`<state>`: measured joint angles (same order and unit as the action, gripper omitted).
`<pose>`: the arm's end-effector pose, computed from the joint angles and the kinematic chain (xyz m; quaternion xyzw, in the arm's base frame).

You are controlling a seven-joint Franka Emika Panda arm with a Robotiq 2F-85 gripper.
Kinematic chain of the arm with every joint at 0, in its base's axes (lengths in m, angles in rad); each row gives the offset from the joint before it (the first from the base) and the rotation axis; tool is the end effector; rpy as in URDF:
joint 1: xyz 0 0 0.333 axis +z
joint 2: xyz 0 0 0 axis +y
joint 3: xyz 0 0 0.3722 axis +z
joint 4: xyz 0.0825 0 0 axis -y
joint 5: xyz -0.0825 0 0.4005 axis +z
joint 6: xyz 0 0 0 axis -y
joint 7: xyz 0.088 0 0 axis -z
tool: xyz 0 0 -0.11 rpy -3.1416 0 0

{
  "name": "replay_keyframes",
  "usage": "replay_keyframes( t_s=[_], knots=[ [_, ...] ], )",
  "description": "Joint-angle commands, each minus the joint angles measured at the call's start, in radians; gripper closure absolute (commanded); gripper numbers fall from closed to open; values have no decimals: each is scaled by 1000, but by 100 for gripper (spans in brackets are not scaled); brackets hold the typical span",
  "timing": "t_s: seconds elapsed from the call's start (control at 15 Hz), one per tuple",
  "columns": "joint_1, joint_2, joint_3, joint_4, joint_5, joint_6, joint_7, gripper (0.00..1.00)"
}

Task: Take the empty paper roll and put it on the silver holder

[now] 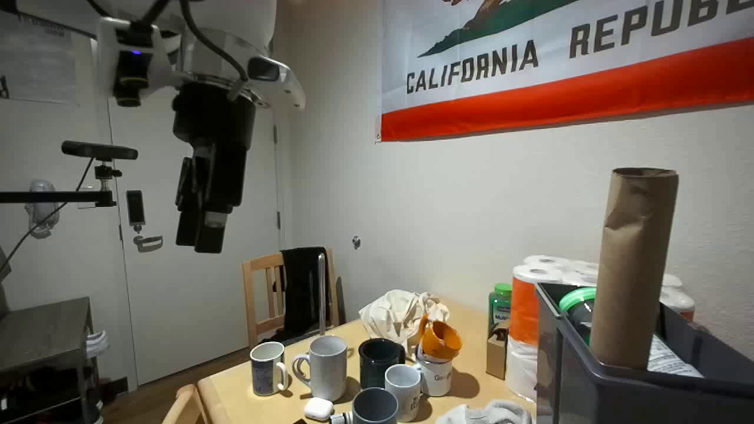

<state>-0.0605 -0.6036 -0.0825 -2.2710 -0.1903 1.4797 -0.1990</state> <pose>0.3226 -0.0770 0.6055 0.9923 0.0375 -0.1045 0.0555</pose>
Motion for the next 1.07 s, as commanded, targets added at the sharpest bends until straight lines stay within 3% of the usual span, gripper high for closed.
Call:
replay_keyframes(
  t_s=[0.0,0.27,0.6,1.0],
  knots=[
    [13,1,-9,3,-4,-4,5,0],
    [5,72,-19,63,-57,68,-11,0],
    [-28,256,-90,233,-130,252,-31,0],
    [-91,520,-191,517,-44,392,-46,0]
  ],
)
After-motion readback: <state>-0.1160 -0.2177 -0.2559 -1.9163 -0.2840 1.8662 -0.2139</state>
